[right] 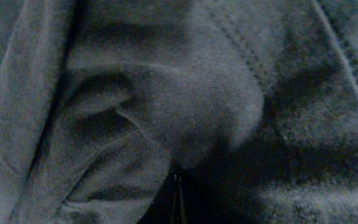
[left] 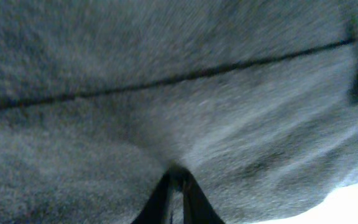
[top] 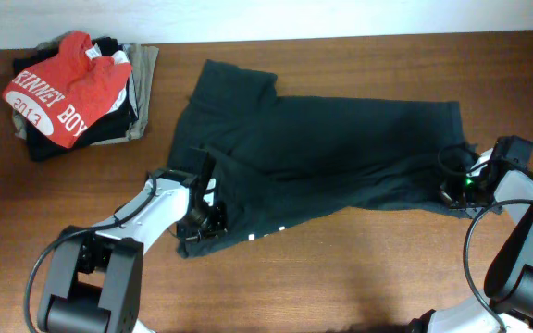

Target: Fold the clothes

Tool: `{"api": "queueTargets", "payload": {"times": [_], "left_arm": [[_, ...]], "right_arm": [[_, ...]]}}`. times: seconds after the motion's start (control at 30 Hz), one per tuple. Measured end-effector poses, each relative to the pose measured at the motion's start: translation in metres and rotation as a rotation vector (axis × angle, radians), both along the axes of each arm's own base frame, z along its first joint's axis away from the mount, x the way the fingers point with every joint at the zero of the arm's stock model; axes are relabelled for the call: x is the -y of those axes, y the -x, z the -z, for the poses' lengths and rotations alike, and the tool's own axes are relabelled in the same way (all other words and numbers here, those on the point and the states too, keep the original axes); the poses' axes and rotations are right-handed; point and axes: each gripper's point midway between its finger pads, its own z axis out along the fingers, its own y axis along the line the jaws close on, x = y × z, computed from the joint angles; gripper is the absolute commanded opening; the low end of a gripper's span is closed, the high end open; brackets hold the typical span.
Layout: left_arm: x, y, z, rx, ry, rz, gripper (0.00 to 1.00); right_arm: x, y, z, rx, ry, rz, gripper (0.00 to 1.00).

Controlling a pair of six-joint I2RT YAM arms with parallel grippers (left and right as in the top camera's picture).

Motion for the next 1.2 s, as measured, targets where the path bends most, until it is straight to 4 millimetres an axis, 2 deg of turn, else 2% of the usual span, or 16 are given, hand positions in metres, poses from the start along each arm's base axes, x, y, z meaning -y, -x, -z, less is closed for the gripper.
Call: {"api": "queueTargets", "payload": {"times": [0.07,0.2,0.27,0.4,0.5,0.57,0.63,0.7,0.8,0.9,1.0,1.2], "left_arm": [[-0.005,0.006,0.001,-0.038,-0.01,-0.025,0.01],[-0.057,0.039,-0.003,-0.217,-0.154,-0.216,0.01],[-0.083,0.044,-0.005,-0.257,-0.186,-0.312,0.01],[-0.115,0.047,-0.012,-0.264,-0.216,-0.427,0.01],[-0.132,0.039,-0.036,-0.151,-0.212,-0.498,0.01],[-0.136,0.032,-0.061,-0.041,-0.197,-0.525,0.02],[-0.13,0.02,-0.078,0.061,-0.159,-0.511,0.02],[-0.111,0.005,-0.091,0.142,-0.08,-0.453,0.02],[-0.074,-0.001,-0.089,0.144,0.002,-0.338,0.01],[-0.031,-0.002,-0.068,0.088,0.044,-0.193,0.02],[-0.006,-0.005,-0.044,0.053,0.052,-0.112,0.01],[-0.006,-0.012,-0.001,-0.01,0.019,-0.095,0.02]], "right_arm": [[0.002,0.001,0.0,-0.016,-0.002,0.055,0.04],[0.003,0.001,0.0,-0.032,-0.005,0.091,0.04],[0.004,0.005,0.0,-0.058,-0.002,0.116,0.04],[0.015,0.032,-0.003,-0.202,0.03,0.174,0.04],[0.024,0.041,-0.01,-0.248,0.071,0.192,0.04],[0.027,0.044,-0.026,-0.245,0.097,0.197,0.04],[0.027,0.04,-0.044,-0.211,0.106,0.191,0.04],[0.028,0.034,-0.055,-0.177,0.111,0.175,0.04],[0.027,0.034,-0.055,-0.175,0.103,0.167,0.04],[0.026,0.034,-0.054,-0.176,0.102,0.164,0.04],[0.026,0.034,-0.054,-0.178,0.102,0.164,0.04],[0.026,0.034,-0.047,-0.167,0.106,0.164,0.04]]}}
